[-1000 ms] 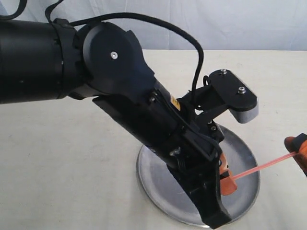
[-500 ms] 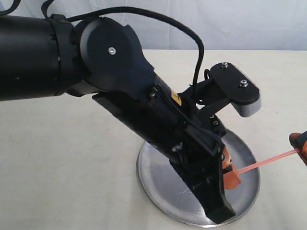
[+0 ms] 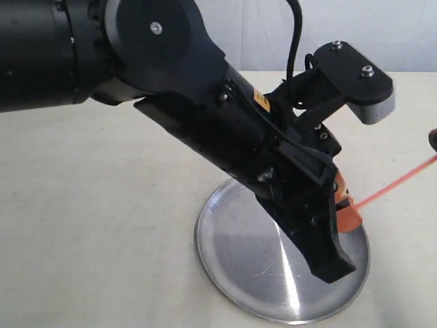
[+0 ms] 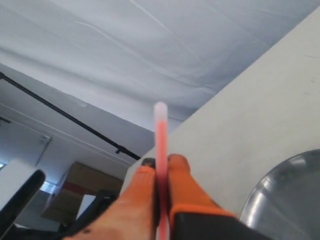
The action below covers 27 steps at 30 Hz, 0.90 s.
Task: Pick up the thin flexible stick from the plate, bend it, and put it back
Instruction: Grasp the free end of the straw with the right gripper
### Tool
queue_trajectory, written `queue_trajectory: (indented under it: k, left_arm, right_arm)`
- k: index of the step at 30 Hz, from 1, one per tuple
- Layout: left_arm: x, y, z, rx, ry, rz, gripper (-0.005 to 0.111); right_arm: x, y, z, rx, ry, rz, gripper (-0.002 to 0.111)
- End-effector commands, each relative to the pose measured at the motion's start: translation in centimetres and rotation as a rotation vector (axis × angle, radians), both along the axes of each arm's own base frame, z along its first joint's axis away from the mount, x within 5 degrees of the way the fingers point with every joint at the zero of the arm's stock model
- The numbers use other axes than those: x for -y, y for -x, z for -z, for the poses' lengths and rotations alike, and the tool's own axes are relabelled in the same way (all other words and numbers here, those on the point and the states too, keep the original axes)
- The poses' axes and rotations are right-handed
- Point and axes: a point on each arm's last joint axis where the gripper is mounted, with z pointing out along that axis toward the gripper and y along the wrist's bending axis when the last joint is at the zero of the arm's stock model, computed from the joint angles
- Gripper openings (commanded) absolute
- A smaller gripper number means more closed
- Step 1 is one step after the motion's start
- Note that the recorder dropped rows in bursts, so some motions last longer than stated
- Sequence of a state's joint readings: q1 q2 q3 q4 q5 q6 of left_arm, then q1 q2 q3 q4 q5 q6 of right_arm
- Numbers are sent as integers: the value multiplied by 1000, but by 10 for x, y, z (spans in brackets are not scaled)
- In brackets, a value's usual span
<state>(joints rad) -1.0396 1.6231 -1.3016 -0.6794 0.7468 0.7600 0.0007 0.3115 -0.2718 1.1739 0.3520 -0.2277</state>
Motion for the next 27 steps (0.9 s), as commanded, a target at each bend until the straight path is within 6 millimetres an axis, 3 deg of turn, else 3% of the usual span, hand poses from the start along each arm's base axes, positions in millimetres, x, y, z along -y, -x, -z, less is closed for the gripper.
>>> queue_trajectory:
  k: [1, 7, 13, 21, 27]
  left_arm:
    - [-3, 1, 1, 13, -52, -4, 0]
    - [-8, -9, 3, 25, -76, -70, 0]
    - [-16, -9, -10, 50, -50, -82, 0]
    - [-33, -13, -25, 139, -91, -178, 0]
    - [-37, -11, -33, 157, -69, -176, 0]
  right_arm:
    - [2, -26, -21, -19, 107, 10, -1]
    - [-6, -60, -40, -64, 145, -98, -1]
    - [-14, -84, -37, -48, 131, -183, -1]
    - [-19, -99, -32, 10, 165, -257, -1]
    - [-36, -108, -22, -25, 224, -333, -1]
